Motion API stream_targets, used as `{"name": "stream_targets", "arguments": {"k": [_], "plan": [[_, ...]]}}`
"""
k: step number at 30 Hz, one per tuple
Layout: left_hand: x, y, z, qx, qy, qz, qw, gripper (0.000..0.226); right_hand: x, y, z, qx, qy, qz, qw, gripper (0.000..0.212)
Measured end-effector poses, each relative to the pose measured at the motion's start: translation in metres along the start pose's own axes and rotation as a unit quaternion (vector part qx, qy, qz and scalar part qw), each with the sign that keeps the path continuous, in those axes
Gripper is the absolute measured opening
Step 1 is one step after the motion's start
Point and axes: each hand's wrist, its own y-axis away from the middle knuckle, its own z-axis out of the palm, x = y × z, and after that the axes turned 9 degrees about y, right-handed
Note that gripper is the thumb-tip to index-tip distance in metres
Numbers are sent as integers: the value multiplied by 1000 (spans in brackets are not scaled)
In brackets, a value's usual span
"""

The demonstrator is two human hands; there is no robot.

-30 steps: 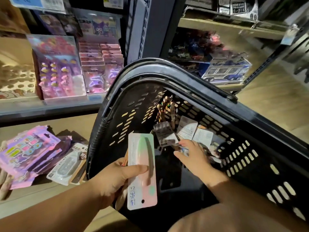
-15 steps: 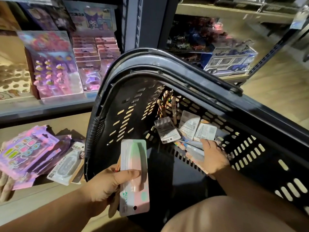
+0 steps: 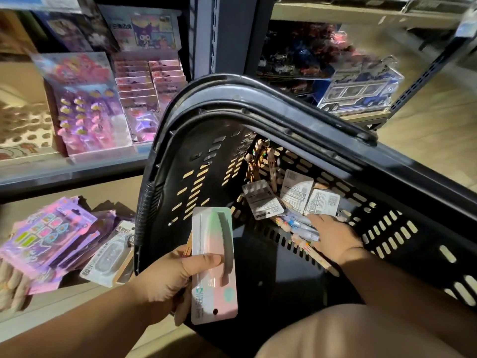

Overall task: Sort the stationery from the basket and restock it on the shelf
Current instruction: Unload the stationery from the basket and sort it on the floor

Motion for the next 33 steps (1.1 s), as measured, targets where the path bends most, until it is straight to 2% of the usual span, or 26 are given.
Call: {"name": "stream_targets", "arguments": {"k": [6,12,17,20,24,26,30,33], "plan": [[1,-3,-4,13,2,8,1000,88,-9,13,-13,35,-140,54,988,51],[-5,-1,-6,23,-19,25,999,90,-17,14,-19,7,-142,101,985,73],[-5,3,-9,26,-17,19,999,90,-19,9,-28,-35,-120,103,987,76],[-4,5,-12,34,-31,21,999,86,-22,16,-31,-8,-125,102,987,72],[-4,12,-16,26,-41,14,999,80,-28,32,-35,40,-184,97,977,68],[-5,16,-17,27,-39,14,999,78,-32,39,-39,68,-255,101,959,67],[-9,26,-19,27,-50,24,998,85,-34,46,-46,97,-478,110,866,67],[-9,34,-22,21,-25,24,999,81,-35,51,-56,97,-560,86,818,61]]}}
